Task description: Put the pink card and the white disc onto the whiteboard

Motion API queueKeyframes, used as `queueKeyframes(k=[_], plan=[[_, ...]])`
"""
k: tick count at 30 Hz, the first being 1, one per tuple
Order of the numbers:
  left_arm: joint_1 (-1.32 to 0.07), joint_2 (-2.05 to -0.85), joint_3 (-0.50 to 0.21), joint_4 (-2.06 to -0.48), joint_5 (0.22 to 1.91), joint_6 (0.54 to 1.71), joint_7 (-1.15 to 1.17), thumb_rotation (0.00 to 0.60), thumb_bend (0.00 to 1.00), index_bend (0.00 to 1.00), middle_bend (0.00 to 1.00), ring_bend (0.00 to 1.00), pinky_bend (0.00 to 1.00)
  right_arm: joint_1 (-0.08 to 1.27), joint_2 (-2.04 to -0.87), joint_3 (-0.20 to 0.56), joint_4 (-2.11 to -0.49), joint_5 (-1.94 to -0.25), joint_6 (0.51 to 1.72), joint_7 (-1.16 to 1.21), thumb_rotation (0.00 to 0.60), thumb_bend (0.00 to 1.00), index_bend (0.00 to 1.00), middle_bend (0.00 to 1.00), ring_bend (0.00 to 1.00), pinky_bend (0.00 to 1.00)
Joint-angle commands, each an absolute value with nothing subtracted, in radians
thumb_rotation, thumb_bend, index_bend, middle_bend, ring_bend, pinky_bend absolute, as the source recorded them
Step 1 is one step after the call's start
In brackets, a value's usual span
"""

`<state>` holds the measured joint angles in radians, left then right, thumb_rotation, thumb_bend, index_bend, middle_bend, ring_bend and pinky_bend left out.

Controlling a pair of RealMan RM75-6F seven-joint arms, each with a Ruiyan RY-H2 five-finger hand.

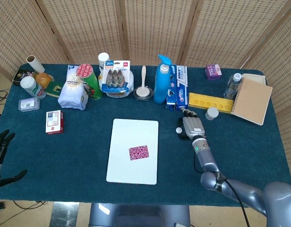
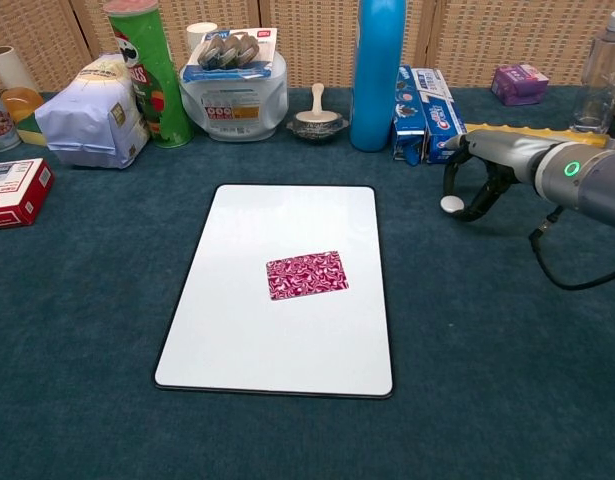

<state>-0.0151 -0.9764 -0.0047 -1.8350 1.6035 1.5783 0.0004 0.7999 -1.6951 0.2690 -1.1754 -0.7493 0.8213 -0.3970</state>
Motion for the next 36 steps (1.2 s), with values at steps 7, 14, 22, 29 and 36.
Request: queueKeyframes(k=[7,14,22,29,36], plan=[[-0.015,-0.977,-0.005,-1.837,1.601,1.578,0.004,0.6,0.05,0.0,0.0,0.0,0.0,0.8,-1.696,0.266,-1.174,-0.763,0.83,-0.382,0.6,0.38,0.47,0.0,0.0,0.0],[-0.017,-0.972,-0.005,-1.835,1.603,1.575,-0.008,0.6,0.05,0.0,0.0,0.0,0.0,0.775,-1.637,0.264,-1.312,-0.836,0.905,-0.365,0.6,0.39,0.48,0.0,0.0,0.0],[-0.015,-0.966,0.0,-1.832,1.613,1.58,-0.024,0.6,0.05,0.0,0.0,0.0,0.0,0.761,-1.573,0.245,-1.569,-0.908,0.984,-0.405,0.6,0.4,0.48,0.0,0.0,0.0],[-0.015,-0.96,0.004,-1.826,1.619,1.578,-0.043,0.6,0.05,0.0,0.0,0.0,0.0,0.79,-1.621,0.195,-1.69,-0.901,1.013,-0.521,0.6,0.4,0.48,0.0,0.0,0.0],[-0.018,-0.954,0.005,-1.823,1.621,1.574,-0.057,0.6,0.05,0.0,0.0,0.0,0.0,0.817,-1.705,0.167,-1.68,-0.86,1.027,-0.597,0.6,0.4,0.48,0.0,0.0,0.0]])
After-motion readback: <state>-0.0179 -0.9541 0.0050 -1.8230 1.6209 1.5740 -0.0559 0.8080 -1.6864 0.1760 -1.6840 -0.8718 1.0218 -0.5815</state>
